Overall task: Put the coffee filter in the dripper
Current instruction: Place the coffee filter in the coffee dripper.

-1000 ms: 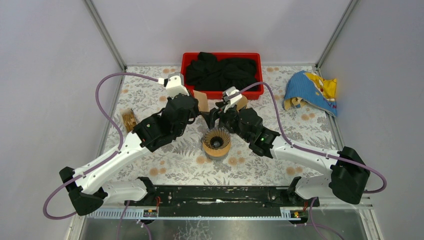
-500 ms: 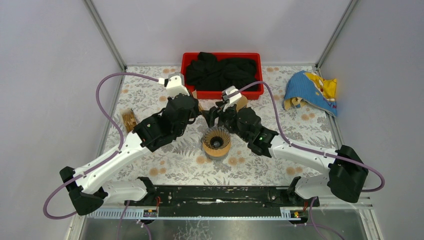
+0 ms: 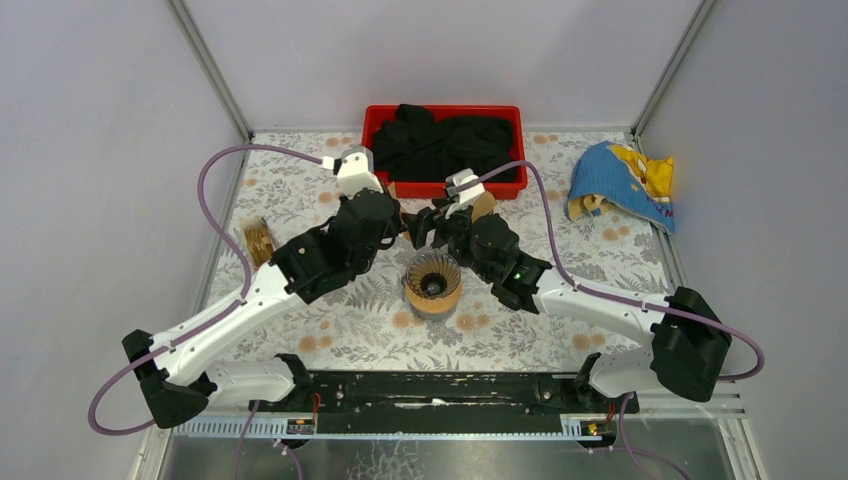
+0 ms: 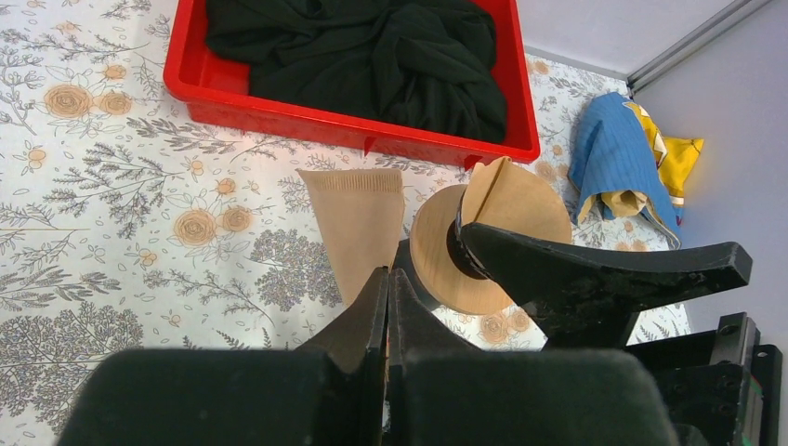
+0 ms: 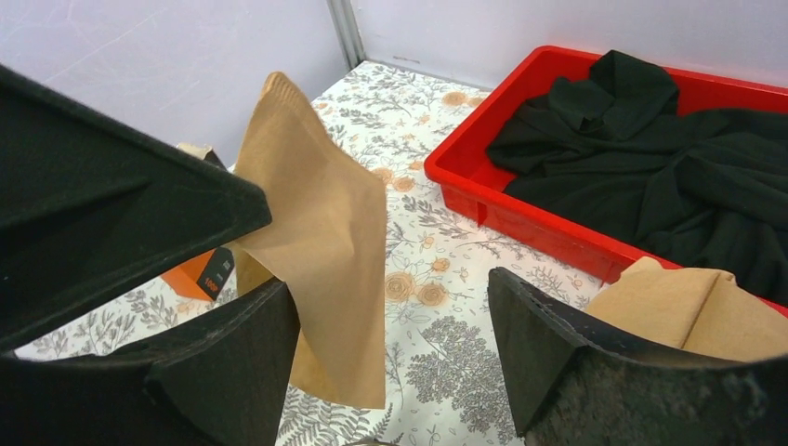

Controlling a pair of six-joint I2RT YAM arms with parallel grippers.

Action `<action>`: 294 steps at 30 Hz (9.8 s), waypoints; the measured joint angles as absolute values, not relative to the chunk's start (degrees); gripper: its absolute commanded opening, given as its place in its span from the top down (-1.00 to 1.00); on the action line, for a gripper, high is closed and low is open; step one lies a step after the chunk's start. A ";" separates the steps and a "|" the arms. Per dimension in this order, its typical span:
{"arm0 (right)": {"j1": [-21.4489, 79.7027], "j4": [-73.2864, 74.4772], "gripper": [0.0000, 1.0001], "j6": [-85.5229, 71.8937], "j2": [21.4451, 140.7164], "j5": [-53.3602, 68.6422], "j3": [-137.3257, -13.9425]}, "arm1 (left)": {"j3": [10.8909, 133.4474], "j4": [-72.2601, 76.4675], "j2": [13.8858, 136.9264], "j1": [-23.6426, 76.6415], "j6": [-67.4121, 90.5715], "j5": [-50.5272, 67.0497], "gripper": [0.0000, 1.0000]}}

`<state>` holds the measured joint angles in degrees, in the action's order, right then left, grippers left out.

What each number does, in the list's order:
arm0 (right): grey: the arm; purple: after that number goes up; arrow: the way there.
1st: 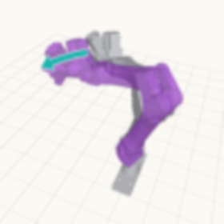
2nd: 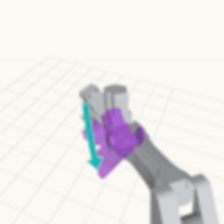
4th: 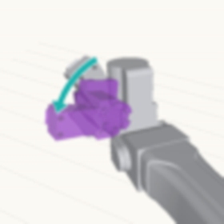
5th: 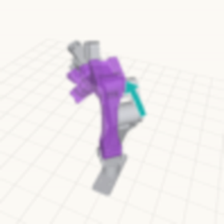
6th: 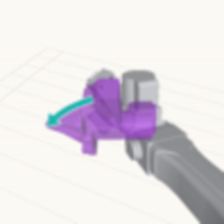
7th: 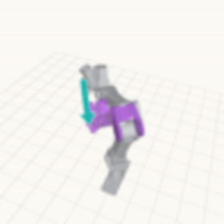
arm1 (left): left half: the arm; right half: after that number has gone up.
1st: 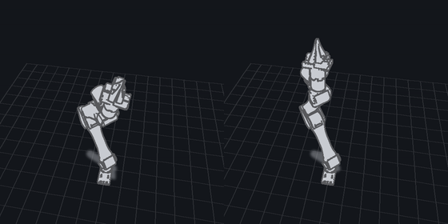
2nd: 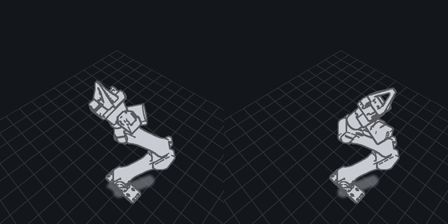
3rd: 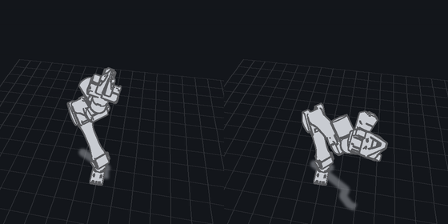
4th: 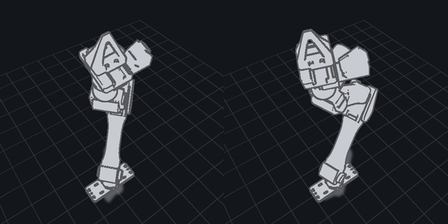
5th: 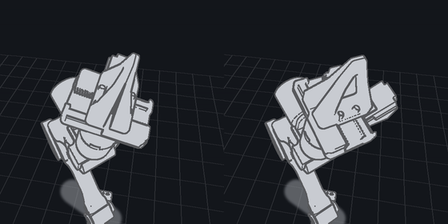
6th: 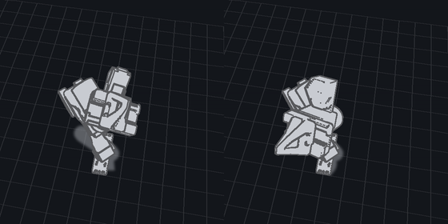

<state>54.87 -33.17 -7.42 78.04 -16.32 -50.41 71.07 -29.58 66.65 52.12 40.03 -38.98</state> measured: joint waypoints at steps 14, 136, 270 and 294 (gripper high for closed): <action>55.00 -34.17 -0.39 -5.69 79.77 -18.41 -50.41 | 71.07 -29.61 66.35 52.14 40.03 -38.61 1.00; 59.00 38.79 0.46 -26.15 84.07 -12.97 -73.60 | 69.28 -45.12 76.27 52.14 38.74 -19.92 -0.21; 51.31 30.46 -0.71 -22.87 80.68 -6.87 -65.10 | 62.19 -40.84 76.23 51.18 29.91 -17.98 -0.47; 50.78 28.29 -0.79 -24.12 78.15 -6.35 -61.73 | 62.13 -39.81 77.65 51.35 30.06 -15.42 -0.46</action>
<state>50.78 28.29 -24.12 78.15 -6.35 -61.73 62.13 -39.81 77.65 51.35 30.06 -15.42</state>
